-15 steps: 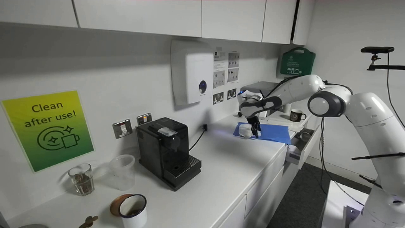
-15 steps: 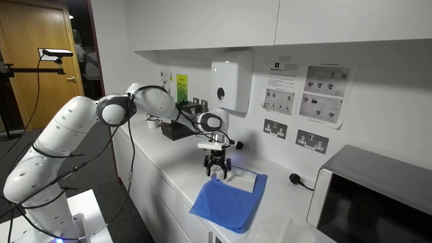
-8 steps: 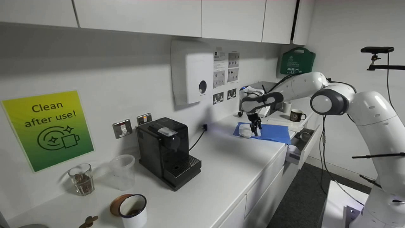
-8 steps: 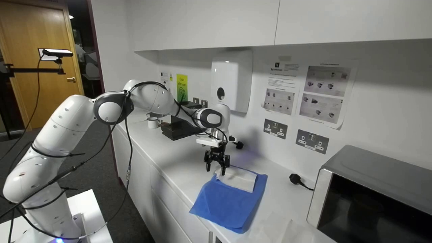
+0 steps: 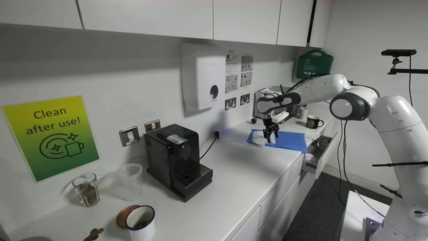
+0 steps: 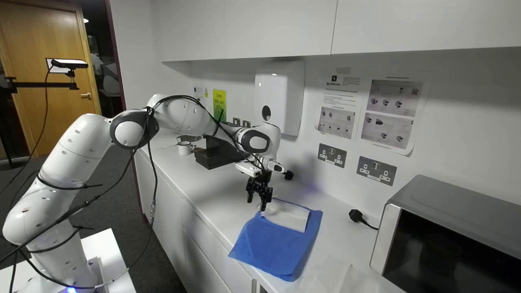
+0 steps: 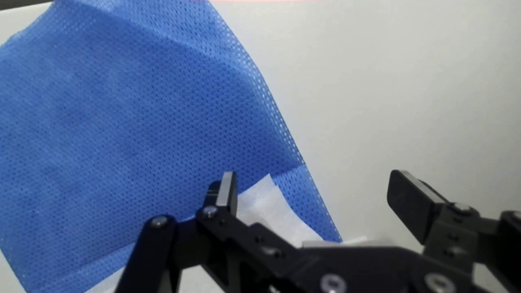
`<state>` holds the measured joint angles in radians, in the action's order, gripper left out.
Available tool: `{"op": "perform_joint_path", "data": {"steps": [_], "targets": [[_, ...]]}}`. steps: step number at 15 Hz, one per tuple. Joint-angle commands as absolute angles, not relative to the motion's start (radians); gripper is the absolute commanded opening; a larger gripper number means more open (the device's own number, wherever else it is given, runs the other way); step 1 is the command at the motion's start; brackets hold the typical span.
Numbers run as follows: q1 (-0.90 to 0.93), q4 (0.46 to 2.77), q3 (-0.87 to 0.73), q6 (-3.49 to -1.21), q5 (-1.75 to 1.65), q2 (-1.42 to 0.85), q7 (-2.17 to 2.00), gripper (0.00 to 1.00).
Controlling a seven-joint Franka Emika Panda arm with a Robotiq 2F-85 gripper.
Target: Pick up the napkin from the counter and put it on the blue cloth
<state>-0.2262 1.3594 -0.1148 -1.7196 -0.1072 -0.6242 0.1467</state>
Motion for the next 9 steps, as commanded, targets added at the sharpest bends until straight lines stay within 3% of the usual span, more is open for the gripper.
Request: {"op": "perform_joint_path", "data": {"steps": [1,9], "targets": [[-0.242,1.356,-0.130,-1.689,-0.056,-0.614,0.067,1.00],[-0.293,1.370,-0.152,-1.702,0.059,-0.635,-0.028,1.00]]}}
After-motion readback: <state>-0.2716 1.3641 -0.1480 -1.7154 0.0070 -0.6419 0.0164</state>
